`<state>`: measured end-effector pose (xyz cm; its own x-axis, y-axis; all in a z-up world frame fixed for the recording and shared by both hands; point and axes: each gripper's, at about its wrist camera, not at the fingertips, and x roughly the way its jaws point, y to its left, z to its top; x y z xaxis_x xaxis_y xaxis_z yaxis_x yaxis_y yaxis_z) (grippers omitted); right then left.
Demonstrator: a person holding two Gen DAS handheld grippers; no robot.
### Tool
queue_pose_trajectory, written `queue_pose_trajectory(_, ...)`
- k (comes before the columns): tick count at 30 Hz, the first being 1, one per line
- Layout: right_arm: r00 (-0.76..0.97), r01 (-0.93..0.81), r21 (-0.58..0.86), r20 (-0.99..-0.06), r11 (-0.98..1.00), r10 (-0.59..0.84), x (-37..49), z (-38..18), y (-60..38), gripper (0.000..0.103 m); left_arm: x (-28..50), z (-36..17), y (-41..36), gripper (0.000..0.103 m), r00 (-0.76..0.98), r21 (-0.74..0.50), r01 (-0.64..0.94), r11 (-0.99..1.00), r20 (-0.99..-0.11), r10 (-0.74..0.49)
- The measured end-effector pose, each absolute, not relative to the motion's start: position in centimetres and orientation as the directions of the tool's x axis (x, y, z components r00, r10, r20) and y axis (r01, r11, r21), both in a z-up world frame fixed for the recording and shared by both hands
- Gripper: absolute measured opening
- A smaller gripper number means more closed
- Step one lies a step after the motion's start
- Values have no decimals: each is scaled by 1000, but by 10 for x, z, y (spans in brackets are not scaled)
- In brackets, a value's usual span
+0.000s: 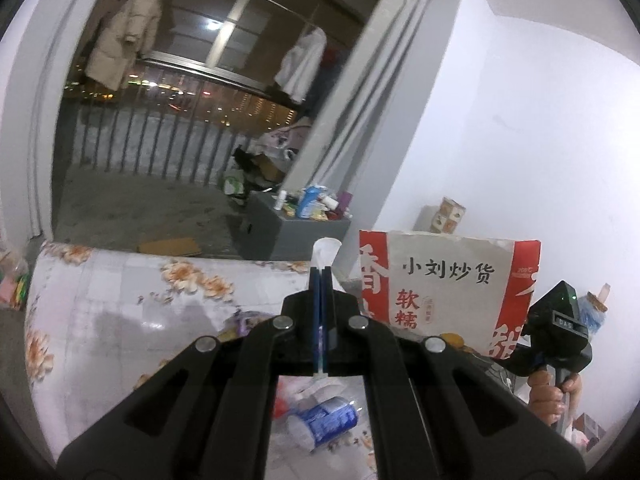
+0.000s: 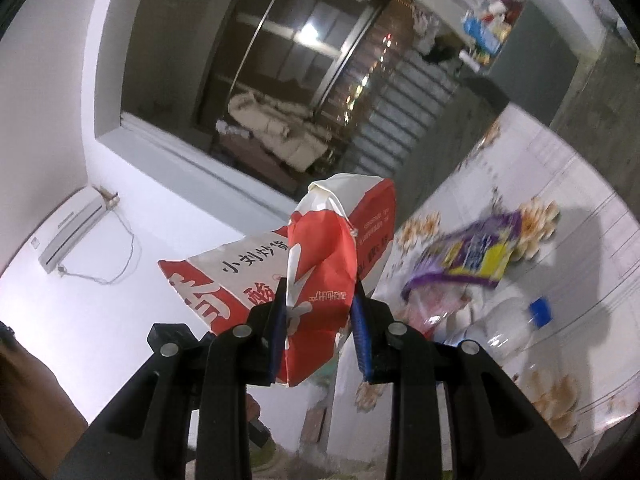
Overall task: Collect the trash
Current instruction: 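Lift the paper bag with the right gripper while the left gripper grasps the white tissue, then carry the paper bag and tissue over the blue wastebasket and release both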
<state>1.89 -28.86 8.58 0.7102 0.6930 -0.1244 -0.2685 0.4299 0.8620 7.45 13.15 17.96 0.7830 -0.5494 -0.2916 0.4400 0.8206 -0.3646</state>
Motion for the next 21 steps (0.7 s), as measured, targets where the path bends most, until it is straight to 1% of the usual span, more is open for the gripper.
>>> queue_pose_trajectory(3,749,-251,861,-117,442,653,10,87,-309,29,89,185,109,0,758,-356,479,803,-293,-582)
queue_pose_trajectory(10,818,-181,869,-126,460,561,1,81,-352,29,126,196,50,0,696,-335,541,771,-336,-635)
queue_pose_trajectory(21,902,-58,890,-148,452,406,-17,53,-423,29,163,204,-51,0,622,-282,611,740,-408,-668)
